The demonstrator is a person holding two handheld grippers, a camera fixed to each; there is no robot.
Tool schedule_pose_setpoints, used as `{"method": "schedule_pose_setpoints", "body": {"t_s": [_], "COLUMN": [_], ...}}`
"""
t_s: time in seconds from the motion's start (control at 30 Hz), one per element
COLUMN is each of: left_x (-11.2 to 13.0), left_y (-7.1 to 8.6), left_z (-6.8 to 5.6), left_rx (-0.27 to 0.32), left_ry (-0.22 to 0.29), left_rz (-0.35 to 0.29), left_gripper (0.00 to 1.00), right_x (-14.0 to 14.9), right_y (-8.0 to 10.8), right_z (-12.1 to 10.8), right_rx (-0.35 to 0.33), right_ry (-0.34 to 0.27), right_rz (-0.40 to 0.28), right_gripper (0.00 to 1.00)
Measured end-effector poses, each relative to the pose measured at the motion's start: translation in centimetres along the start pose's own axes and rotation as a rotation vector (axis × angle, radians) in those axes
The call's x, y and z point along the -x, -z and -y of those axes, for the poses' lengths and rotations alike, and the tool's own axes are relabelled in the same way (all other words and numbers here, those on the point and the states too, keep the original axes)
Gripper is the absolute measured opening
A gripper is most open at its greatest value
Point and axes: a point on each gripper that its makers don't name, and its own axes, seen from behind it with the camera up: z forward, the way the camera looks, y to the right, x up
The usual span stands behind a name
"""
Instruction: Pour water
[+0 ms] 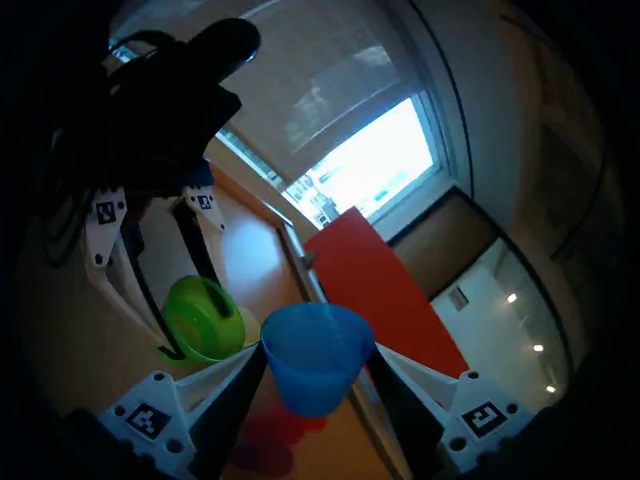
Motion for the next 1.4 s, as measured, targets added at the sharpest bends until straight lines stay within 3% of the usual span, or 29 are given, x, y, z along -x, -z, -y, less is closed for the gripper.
{"method": "schedule_pose_setpoints", "body": {"t_s": [0.47,0.7,0.9,1.4], "left_x": [0.1,0.3,0.5,3.2], "left_y": [0.1,0.2,0.4,0.4], "left_z": [0.4,0.4,0.6,0.3], "left_rx": [-0.009,-0.005,-0.009,0.014], "left_ry": [0.007,0.010,0.003,-0.002], "left_rz": [0.005,0.011,0.022,0.101], "left_gripper": [0.87,0.87,0.87,0.87], "right_x": [2.7,2.8,3.3,6.5], "right_y": [1.0,1.4,1.8,2.5], "right_z": [1.6,2.9,3.5,8.5], "right_rx": [-0.078,-0.146,-0.166,-0.279], "right_ry": [-0.499,-0.710,-0.770,-0.766], "right_rz": [0.085,0.099,0.116,0.224], "right_gripper": [0.91,0.91,0.91,0.91]}}
